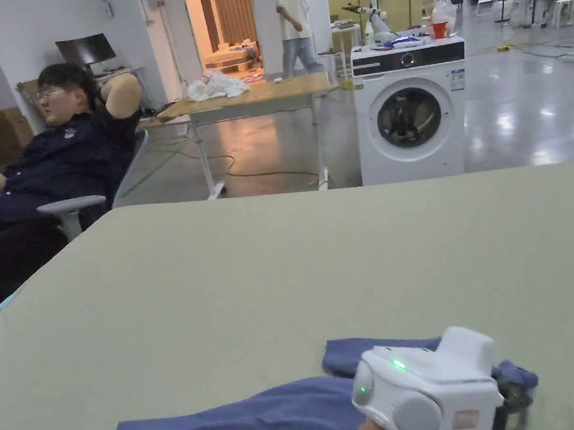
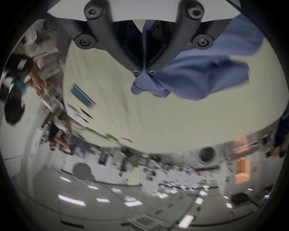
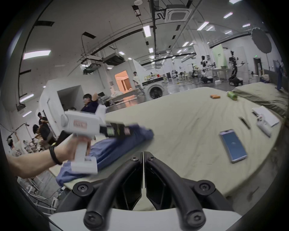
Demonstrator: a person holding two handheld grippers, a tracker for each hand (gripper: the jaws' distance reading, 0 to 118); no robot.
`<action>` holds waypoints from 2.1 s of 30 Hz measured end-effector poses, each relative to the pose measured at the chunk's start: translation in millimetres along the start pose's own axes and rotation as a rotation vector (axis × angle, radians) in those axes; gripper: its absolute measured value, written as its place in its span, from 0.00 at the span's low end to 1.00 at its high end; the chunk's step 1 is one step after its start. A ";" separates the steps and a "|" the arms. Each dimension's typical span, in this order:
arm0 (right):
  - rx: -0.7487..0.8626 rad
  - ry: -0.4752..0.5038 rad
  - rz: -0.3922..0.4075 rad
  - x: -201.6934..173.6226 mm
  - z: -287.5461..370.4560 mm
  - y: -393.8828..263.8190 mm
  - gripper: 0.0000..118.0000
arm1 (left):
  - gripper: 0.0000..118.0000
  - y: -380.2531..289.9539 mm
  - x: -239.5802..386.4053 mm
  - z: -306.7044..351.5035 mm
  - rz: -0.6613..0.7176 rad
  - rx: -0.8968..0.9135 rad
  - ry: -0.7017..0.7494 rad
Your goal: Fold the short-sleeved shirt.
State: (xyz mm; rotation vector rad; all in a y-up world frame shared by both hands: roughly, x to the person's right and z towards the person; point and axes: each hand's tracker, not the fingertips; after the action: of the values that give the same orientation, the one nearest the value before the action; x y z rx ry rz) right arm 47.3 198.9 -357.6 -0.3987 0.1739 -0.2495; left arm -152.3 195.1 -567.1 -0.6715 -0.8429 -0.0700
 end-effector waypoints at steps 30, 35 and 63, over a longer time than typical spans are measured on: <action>0.125 0.044 0.119 -37.4 -37.6 49.7 0.00 | 0.52 -78.7 67.8 274.1 -0.171 0.579 0.583; 0.126 0.065 0.146 -43.4 -34.5 50.9 0.00 | 0.00 -101.9 72.3 301.6 -0.052 0.593 0.688; 0.087 0.030 0.089 -29.9 -30.7 26.9 0.00 | 0.70 -120.9 -73.7 275.4 0.179 0.382 0.697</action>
State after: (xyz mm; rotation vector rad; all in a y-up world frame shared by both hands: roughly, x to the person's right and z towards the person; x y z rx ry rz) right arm 17.7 220.0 -392.7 -0.3006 0.2095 -0.1751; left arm -423.8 242.9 -425.9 -0.3174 -0.1124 0.0206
